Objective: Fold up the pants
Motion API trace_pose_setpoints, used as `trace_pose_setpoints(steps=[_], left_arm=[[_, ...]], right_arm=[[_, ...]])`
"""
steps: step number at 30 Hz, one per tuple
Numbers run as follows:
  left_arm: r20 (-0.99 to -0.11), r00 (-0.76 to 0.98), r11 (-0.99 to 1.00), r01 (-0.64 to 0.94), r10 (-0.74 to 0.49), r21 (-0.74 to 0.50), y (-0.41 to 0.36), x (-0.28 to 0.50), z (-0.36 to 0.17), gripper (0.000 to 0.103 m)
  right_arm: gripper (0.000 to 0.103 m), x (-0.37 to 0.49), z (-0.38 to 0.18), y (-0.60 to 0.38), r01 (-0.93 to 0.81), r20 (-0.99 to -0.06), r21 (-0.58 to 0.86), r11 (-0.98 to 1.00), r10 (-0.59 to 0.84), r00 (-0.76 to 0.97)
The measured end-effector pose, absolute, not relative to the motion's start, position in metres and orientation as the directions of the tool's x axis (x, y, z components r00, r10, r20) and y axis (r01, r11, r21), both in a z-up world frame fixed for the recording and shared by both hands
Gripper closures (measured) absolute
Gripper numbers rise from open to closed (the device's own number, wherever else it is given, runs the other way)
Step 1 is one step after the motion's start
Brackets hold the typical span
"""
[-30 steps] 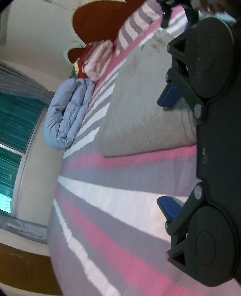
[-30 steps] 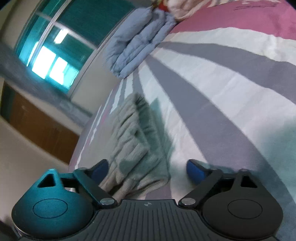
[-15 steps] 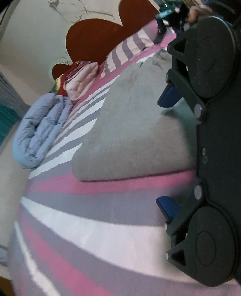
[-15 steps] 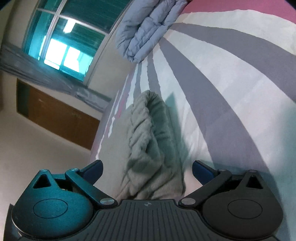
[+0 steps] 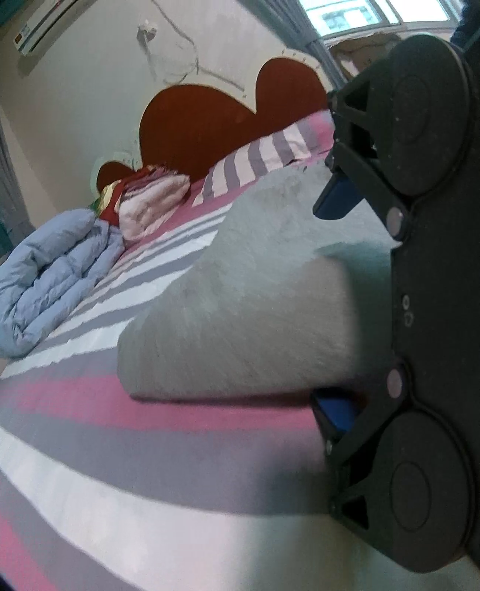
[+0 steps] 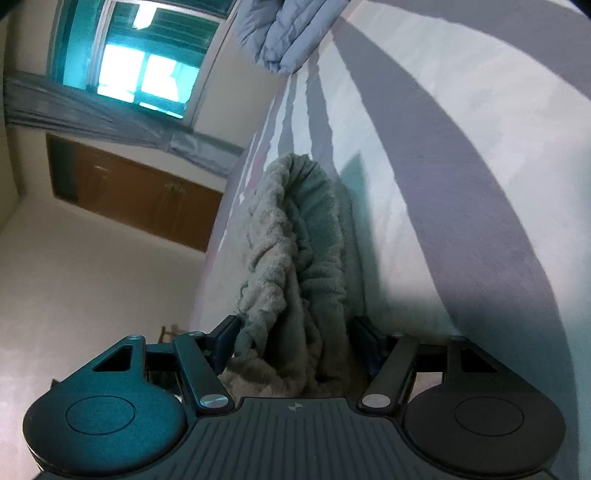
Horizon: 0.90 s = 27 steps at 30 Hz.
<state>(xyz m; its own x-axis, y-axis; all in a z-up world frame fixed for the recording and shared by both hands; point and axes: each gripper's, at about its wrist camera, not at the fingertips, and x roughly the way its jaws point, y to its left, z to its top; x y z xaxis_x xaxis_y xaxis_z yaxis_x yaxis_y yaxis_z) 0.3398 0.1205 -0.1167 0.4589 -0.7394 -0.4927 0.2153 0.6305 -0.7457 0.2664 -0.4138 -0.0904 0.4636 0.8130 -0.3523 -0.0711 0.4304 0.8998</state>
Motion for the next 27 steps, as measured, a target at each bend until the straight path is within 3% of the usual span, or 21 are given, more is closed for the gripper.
trace_pose_setpoints(steps=[5,8,9,13,16,27], left_arm=[[-0.445,0.456,0.594,0.260,-0.771,-0.762,0.109,0.341,-0.120,0.017],[-0.454,0.445,0.592,0.243,-0.772,-0.768,0.112,0.329,-0.126,0.071],[-0.424,0.457,0.564,0.230,-0.782,-0.793,0.118,0.324,-0.131,0.075],[-0.348,0.510,0.512,0.224,-0.787,-0.829,0.127,0.309,-0.133,0.085],[-0.281,0.538,0.470,0.252,-0.795,-0.846,0.131,0.308,-0.120,0.087],[-0.245,0.618,0.537,0.342,-0.747,-0.771,0.185,0.376,-0.052,0.087]], right_arm=[[0.036,0.287,-0.095,-0.405,-0.102,-0.328,0.910,0.403,0.846,0.421],[0.036,0.291,-0.095,-0.398,-0.125,-0.338,0.900,0.418,0.850,0.404],[0.036,0.290,-0.093,-0.398,-0.138,-0.350,0.891,0.432,0.849,0.395],[0.047,0.285,-0.085,-0.396,-0.173,-0.394,0.860,0.479,0.841,0.371],[0.052,0.283,-0.074,-0.393,-0.202,-0.399,0.844,0.497,0.833,0.383],[0.054,0.367,-0.034,-0.344,-0.338,-0.283,0.836,0.432,0.868,0.408]])
